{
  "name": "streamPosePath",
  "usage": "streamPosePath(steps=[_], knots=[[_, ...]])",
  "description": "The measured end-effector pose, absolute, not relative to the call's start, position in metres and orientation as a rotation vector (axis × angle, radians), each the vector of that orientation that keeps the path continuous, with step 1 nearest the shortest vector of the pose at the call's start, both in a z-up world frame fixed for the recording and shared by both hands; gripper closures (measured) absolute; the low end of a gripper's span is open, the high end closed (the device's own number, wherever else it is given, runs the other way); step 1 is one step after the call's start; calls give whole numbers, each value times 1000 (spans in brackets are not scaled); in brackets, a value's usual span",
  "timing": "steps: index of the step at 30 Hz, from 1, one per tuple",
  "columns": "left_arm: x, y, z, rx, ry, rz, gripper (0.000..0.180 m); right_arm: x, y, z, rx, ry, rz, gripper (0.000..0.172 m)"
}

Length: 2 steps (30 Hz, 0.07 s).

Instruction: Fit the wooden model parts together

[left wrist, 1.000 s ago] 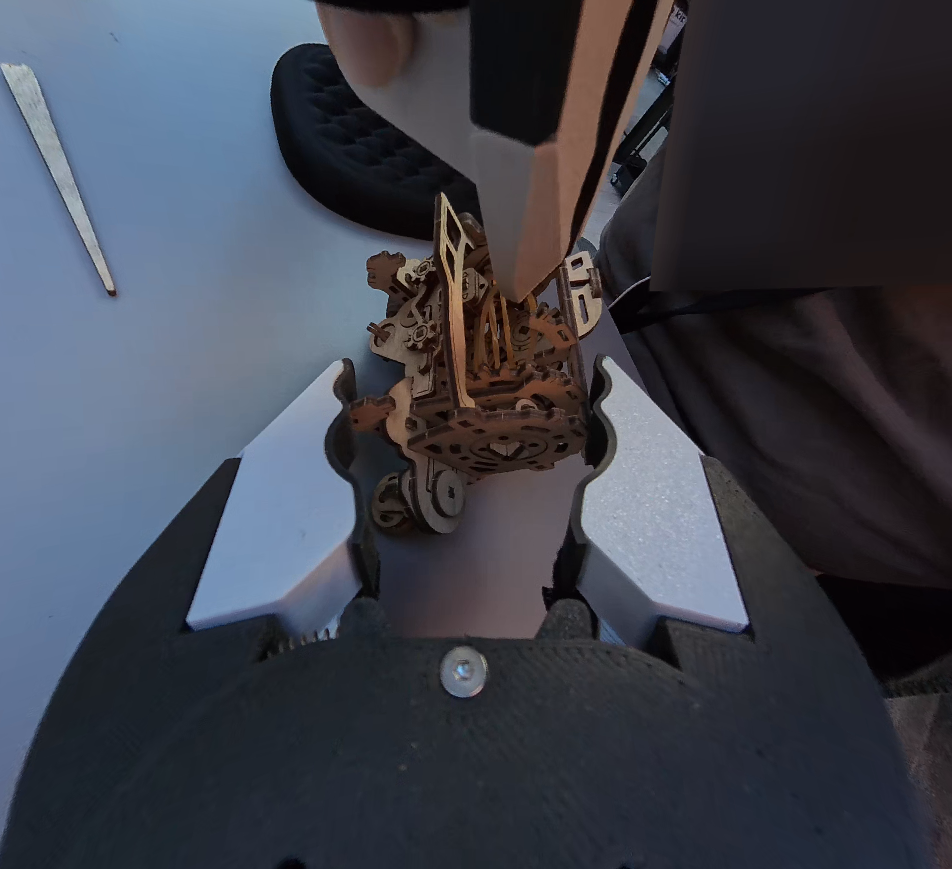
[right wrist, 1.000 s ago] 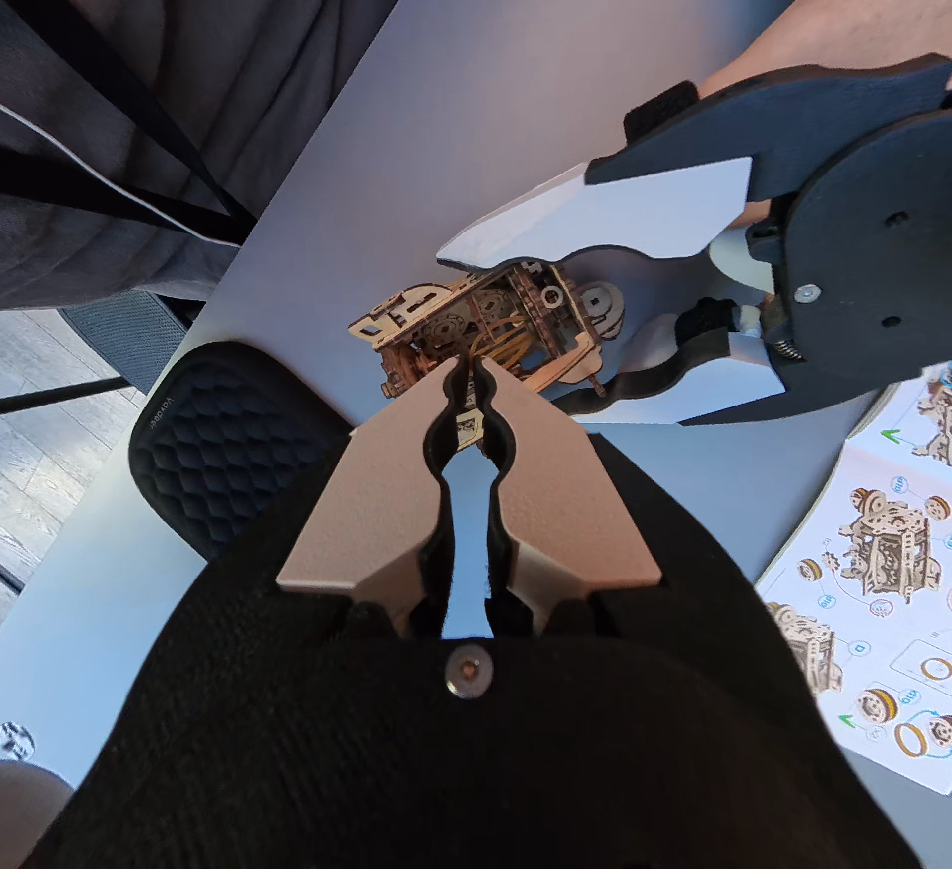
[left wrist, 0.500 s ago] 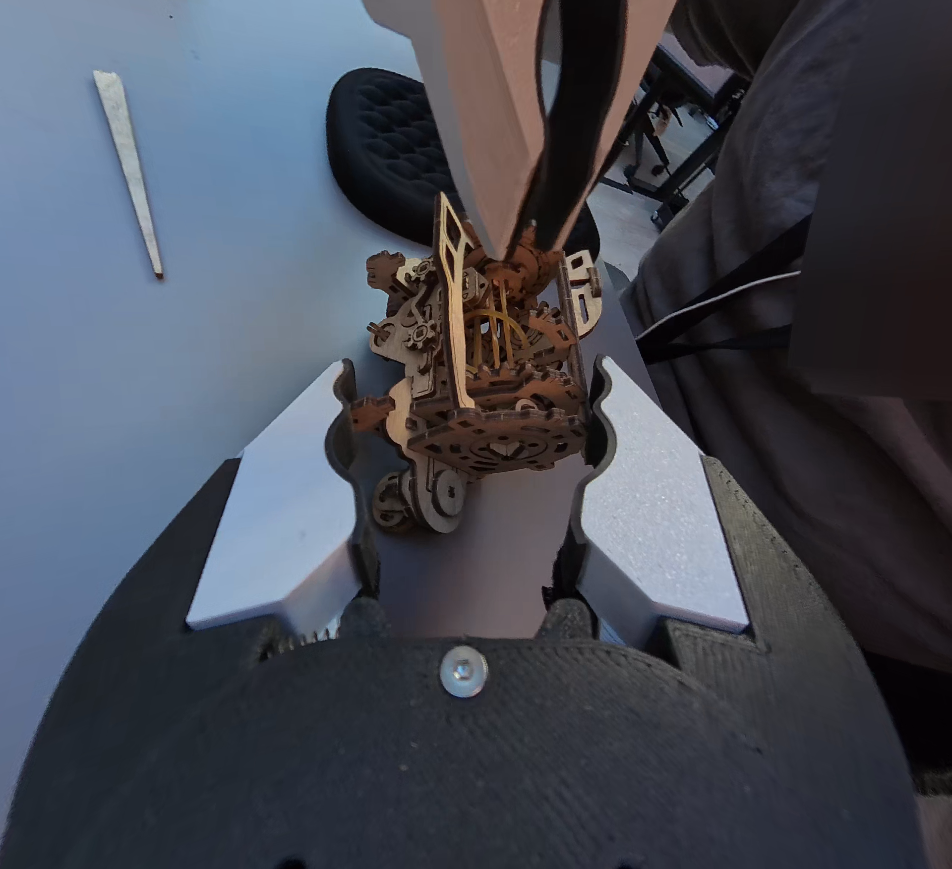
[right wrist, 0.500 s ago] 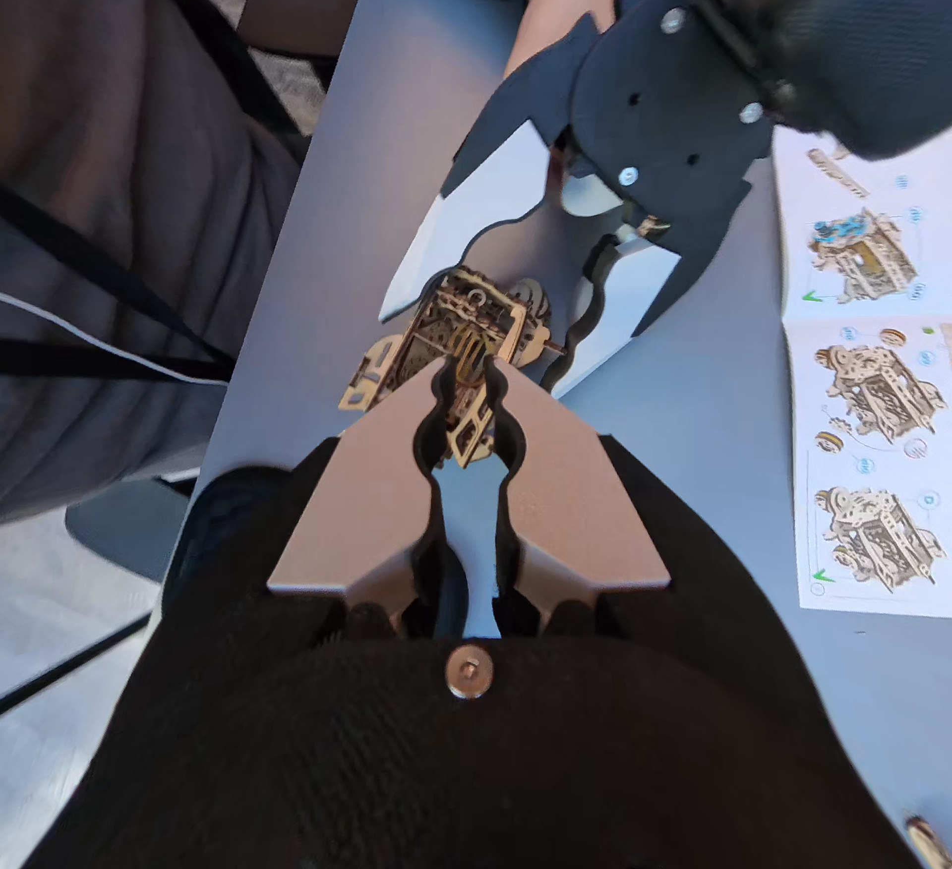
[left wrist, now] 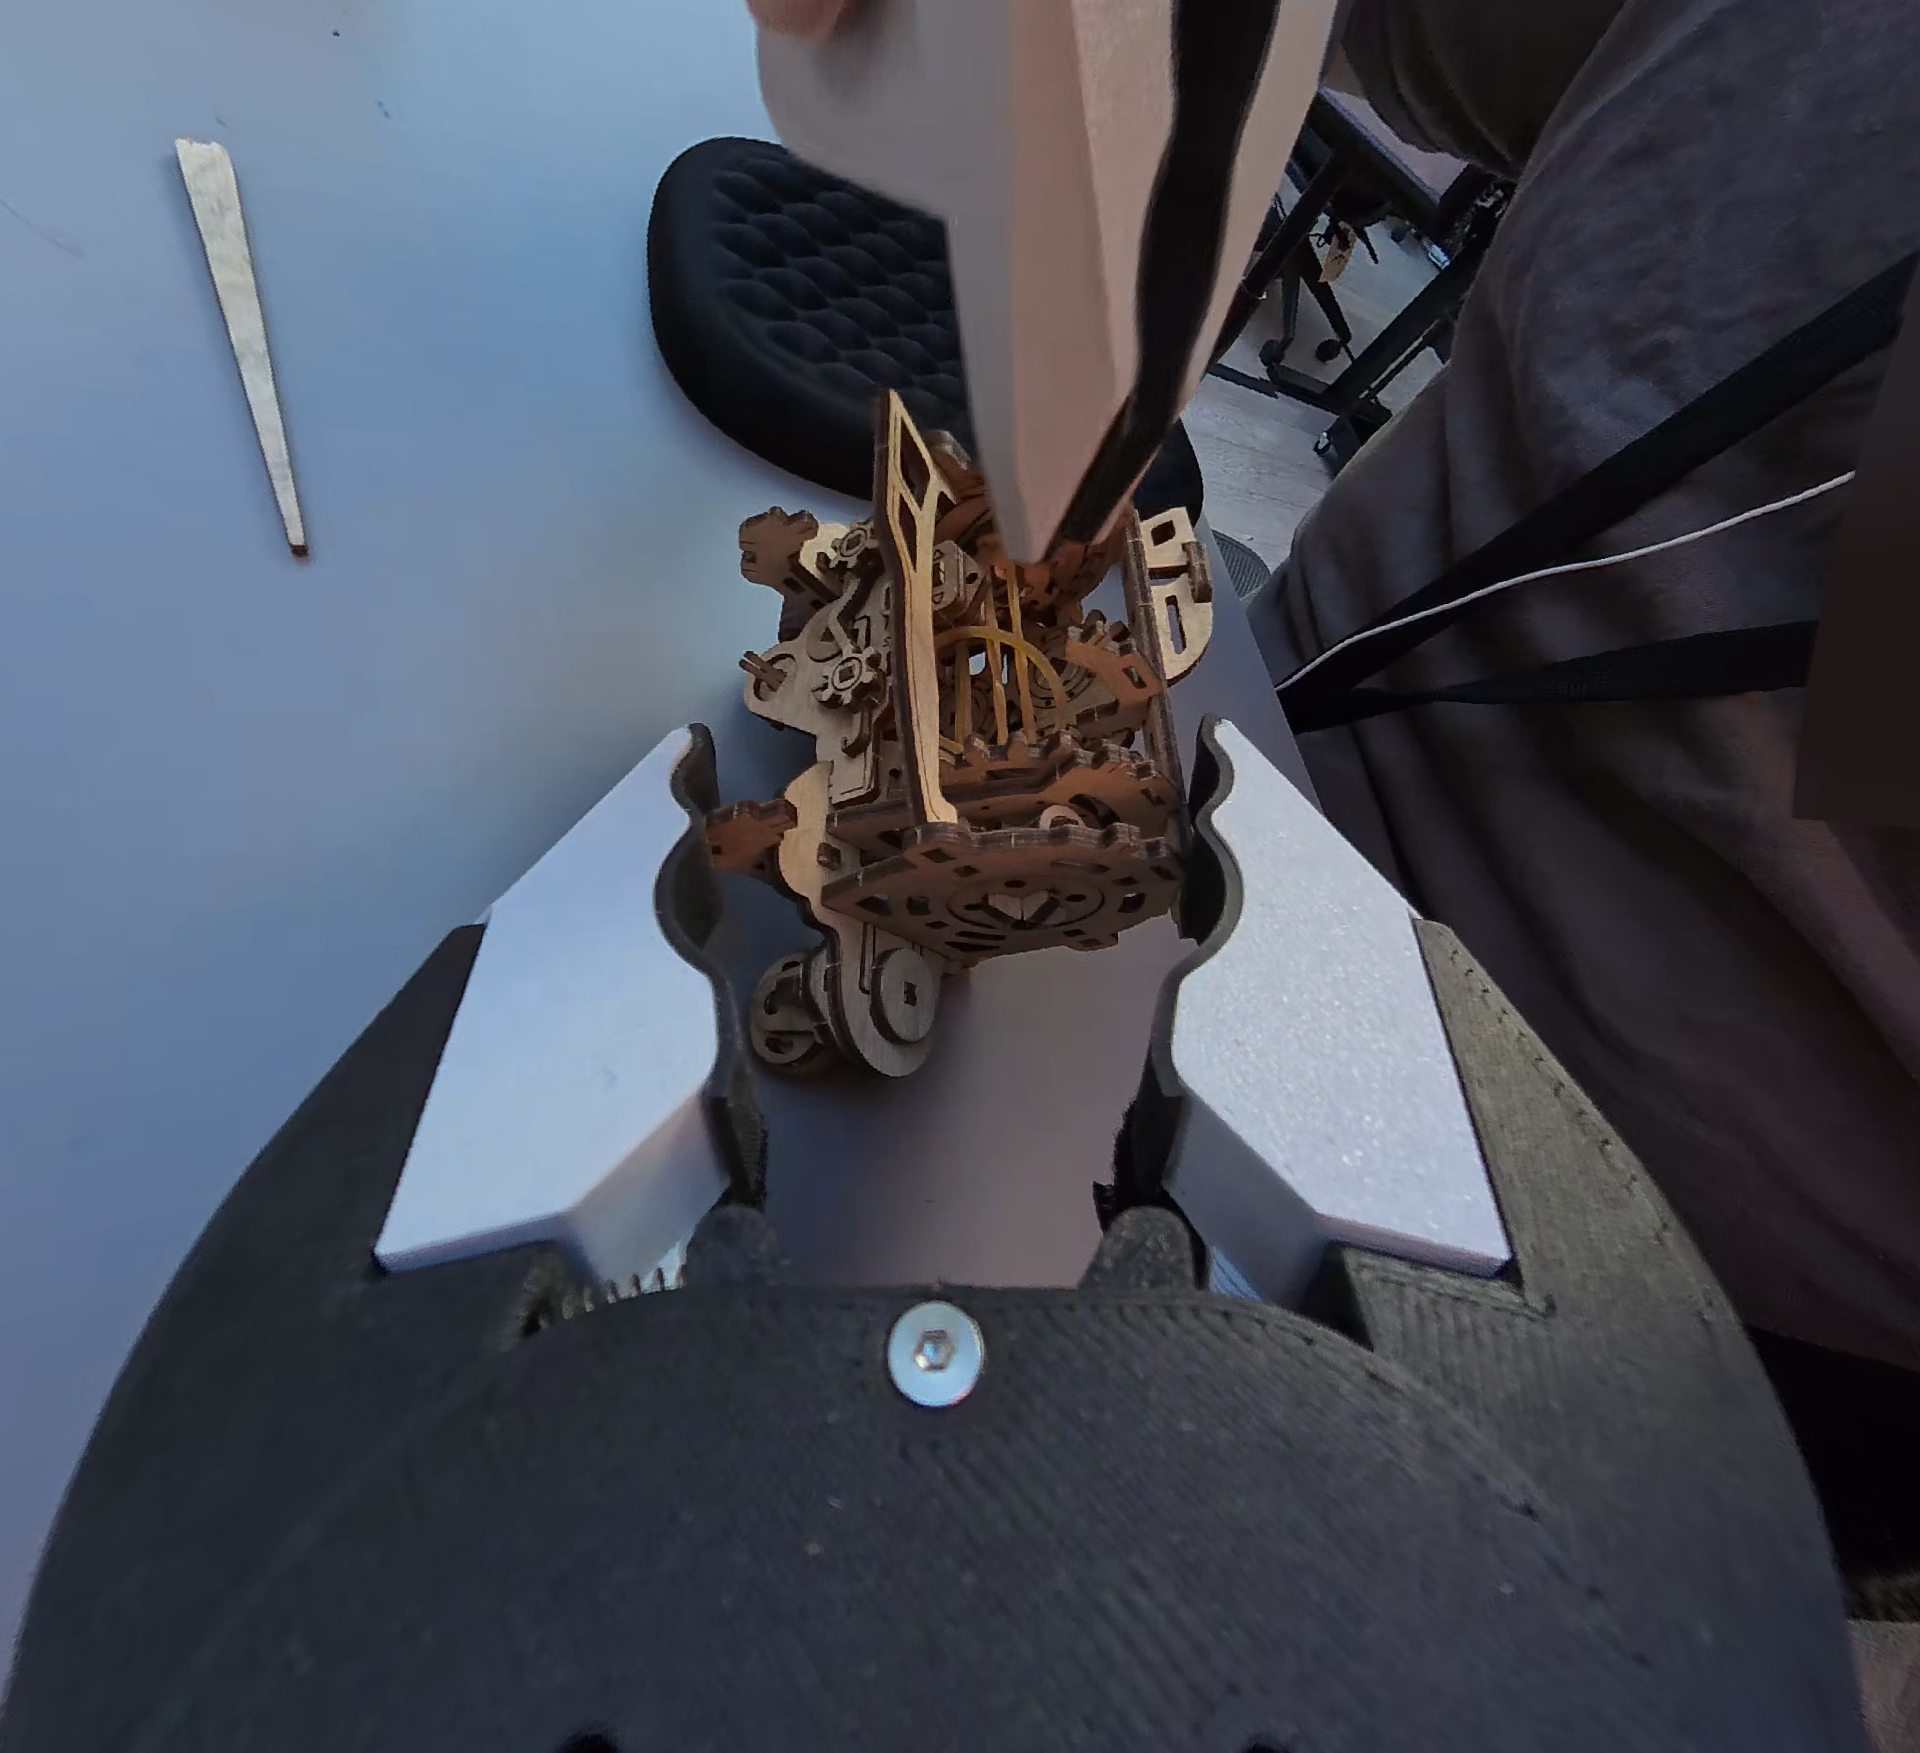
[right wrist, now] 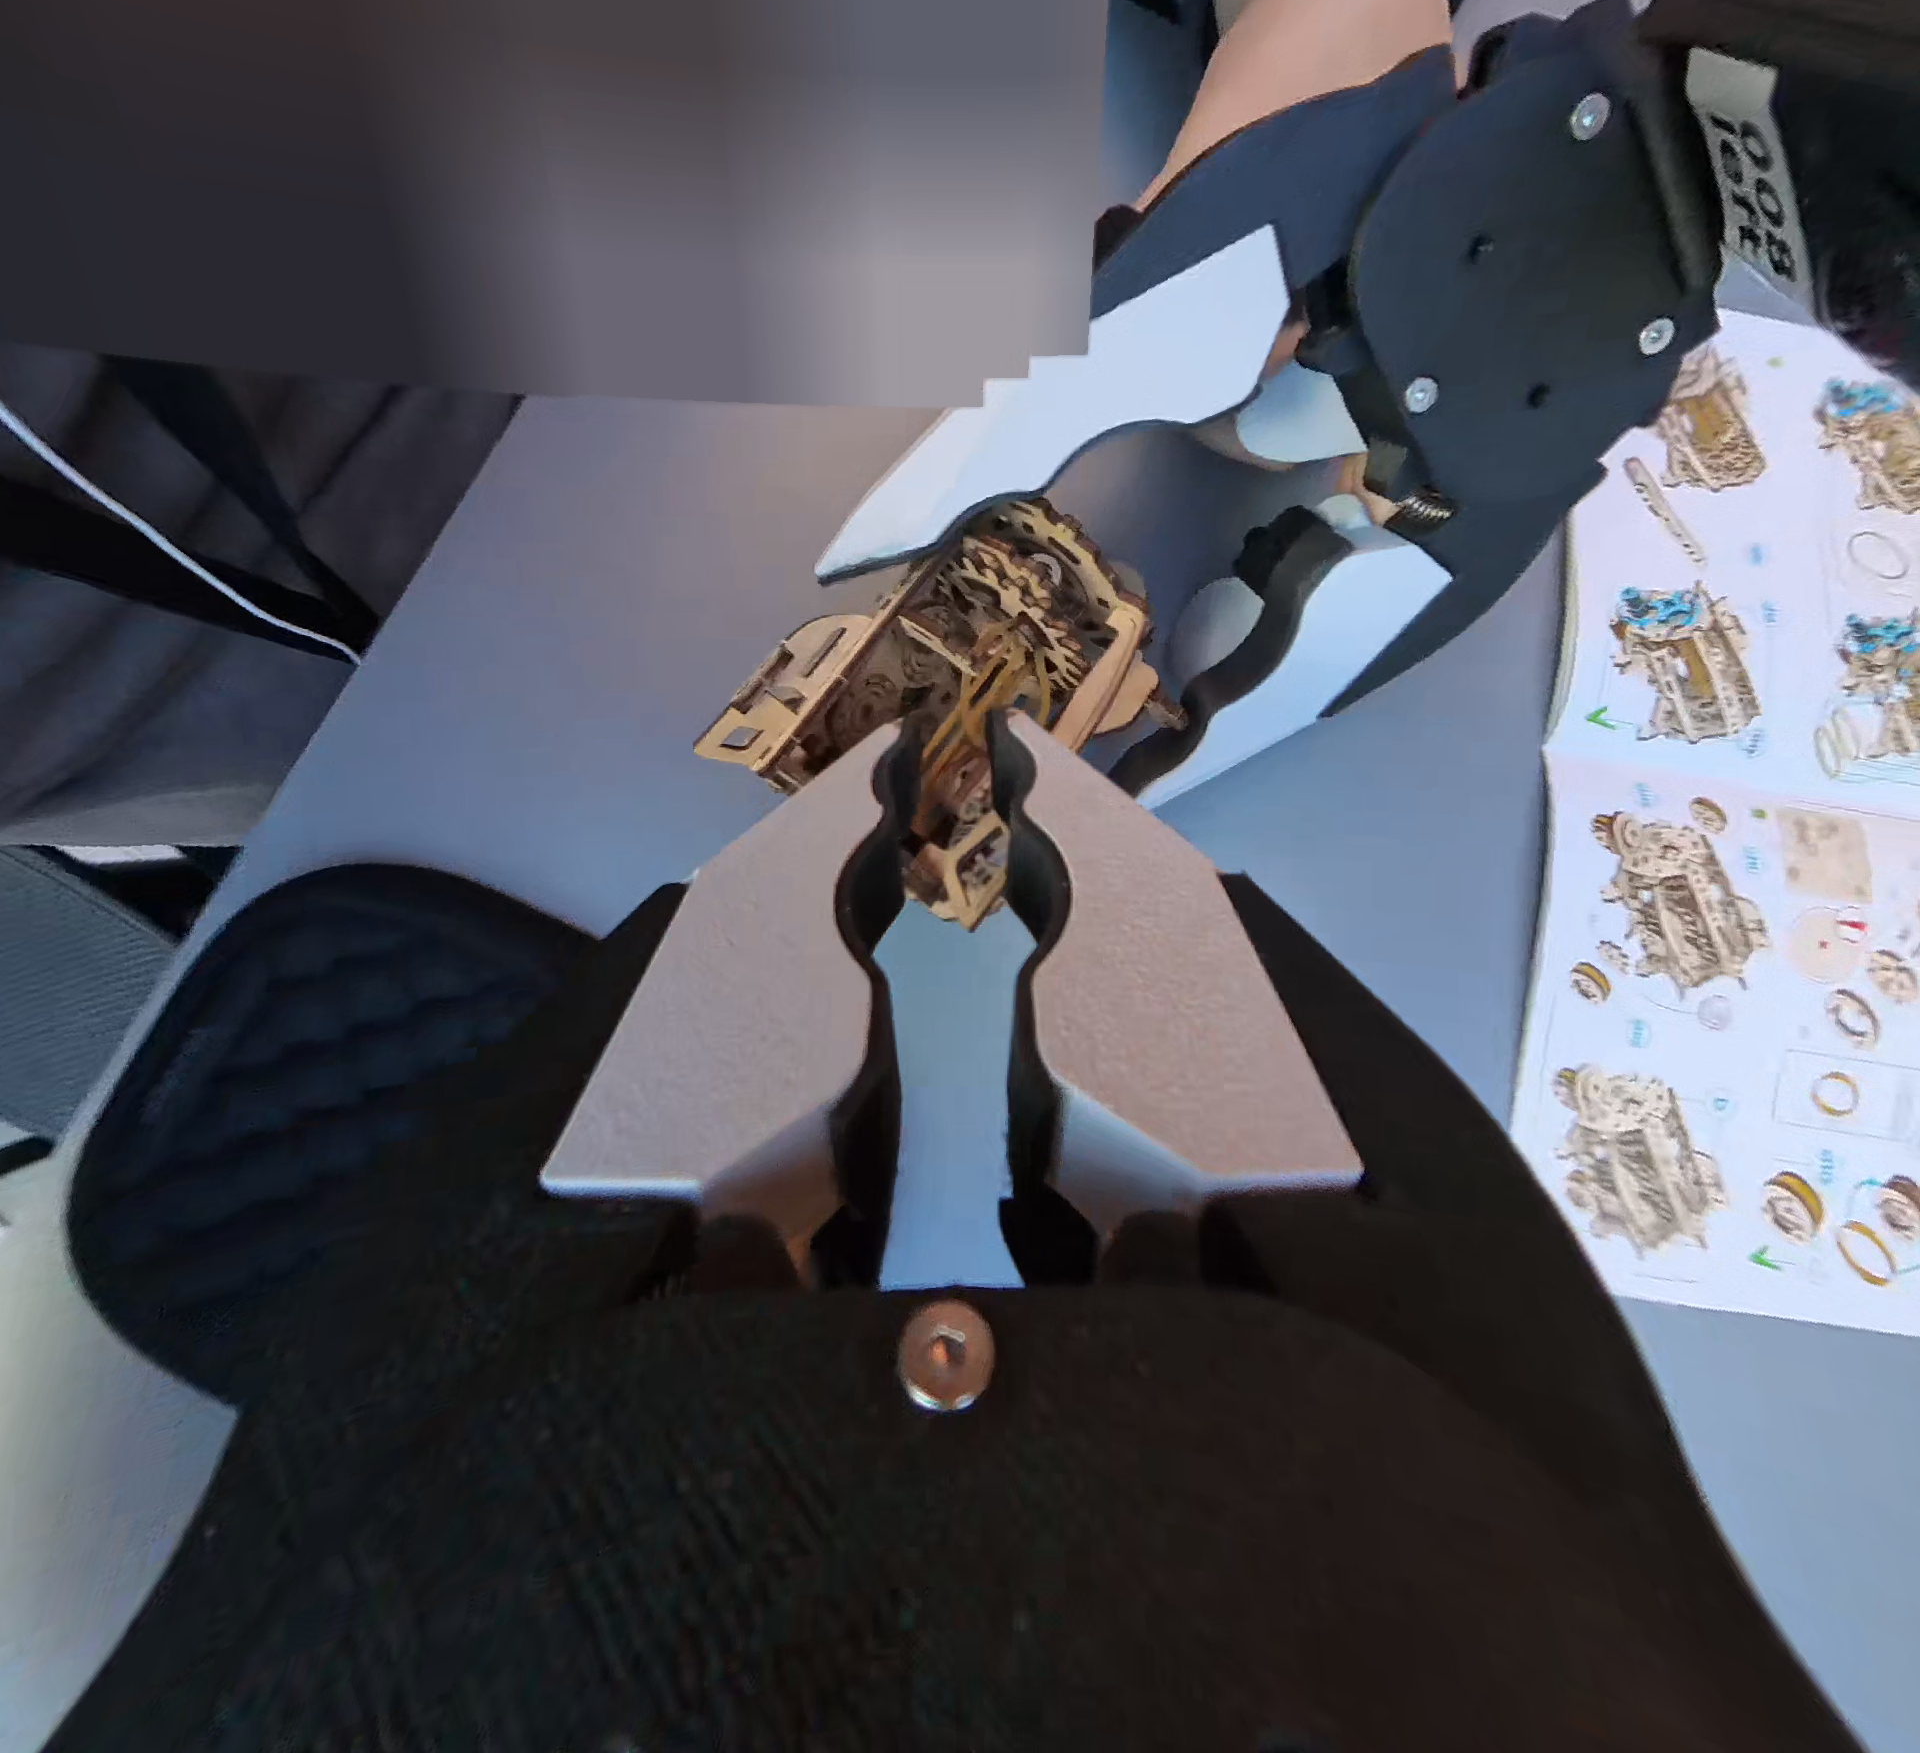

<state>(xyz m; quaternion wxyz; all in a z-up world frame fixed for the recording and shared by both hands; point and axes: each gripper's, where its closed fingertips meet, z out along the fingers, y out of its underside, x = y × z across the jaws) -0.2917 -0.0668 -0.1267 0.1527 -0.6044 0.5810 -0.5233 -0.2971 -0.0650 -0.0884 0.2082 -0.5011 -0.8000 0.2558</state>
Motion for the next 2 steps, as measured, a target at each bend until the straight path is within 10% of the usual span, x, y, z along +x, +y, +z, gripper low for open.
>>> streamPosePath(steps=[1,2], knots=[[-292,-67,-127,-1735,1666,-1502,91,-298,-63,-92,-1376,-2237,663,159],[-292,-67,-127,-1735,1666,-1502,91,-300,-64,-93,-1352,-2240,658,160]])
